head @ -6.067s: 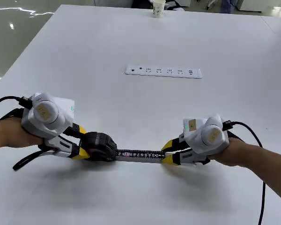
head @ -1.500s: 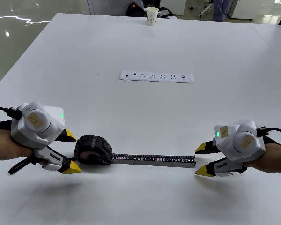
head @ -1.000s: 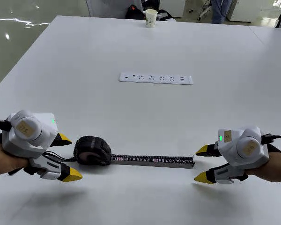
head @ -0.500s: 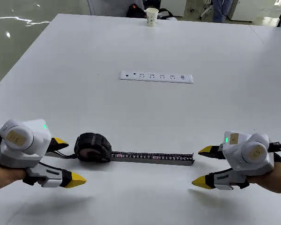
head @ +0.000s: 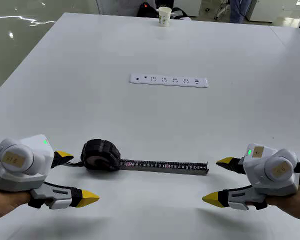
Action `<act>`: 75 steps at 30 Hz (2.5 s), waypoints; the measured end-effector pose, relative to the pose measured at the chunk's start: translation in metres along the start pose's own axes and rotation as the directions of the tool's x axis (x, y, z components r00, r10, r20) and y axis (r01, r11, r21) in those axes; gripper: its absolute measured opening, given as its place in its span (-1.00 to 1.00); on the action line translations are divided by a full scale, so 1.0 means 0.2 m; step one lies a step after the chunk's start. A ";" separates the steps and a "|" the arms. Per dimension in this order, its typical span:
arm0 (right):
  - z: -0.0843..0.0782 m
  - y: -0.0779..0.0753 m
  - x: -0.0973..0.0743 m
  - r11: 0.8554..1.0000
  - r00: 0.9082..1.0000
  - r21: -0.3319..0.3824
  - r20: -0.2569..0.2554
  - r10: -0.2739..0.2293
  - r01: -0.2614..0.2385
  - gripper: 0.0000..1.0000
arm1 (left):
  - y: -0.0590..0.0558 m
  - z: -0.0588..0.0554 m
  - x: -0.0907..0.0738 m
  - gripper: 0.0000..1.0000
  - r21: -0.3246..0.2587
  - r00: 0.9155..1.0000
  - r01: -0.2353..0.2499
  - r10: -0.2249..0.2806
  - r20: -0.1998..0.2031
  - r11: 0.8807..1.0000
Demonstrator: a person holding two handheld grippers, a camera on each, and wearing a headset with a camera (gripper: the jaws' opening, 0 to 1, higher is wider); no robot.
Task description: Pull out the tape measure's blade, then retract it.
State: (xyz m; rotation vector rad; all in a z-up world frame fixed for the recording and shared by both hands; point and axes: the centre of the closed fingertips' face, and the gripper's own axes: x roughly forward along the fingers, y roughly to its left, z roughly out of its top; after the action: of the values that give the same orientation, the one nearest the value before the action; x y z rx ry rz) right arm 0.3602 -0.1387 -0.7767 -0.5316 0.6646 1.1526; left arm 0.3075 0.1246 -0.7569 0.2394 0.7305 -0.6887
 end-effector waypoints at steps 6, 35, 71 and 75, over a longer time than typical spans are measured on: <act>0.00 0.03 -0.01 0.999 1.000 0.042 0.024 -0.021 0.020 0.28 | -0.03 0.01 0.00 0.56 -0.041 0.999 -0.023 0.025 0.030 0.999; 0.15 0.16 -0.07 0.962 0.974 0.246 0.161 -0.157 0.115 0.74 | -0.13 0.11 -0.06 0.91 -0.163 0.977 -0.122 0.147 0.153 0.979; 0.26 0.28 -0.13 0.906 0.954 0.390 0.171 -0.247 0.165 0.98 | -0.19 0.14 -0.15 0.98 -0.290 0.957 -0.204 0.253 0.144 0.935; 0.28 0.29 -0.13 0.895 0.949 0.412 0.179 -0.260 0.168 0.98 | -0.21 0.15 -0.15 0.98 -0.290 0.955 -0.211 0.260 0.144 0.934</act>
State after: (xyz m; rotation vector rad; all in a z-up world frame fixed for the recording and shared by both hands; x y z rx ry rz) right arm 0.3102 -0.0992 -0.7215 -0.1199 0.5986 0.8245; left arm 0.2790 0.0947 -0.7139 0.0105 0.6015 -0.3683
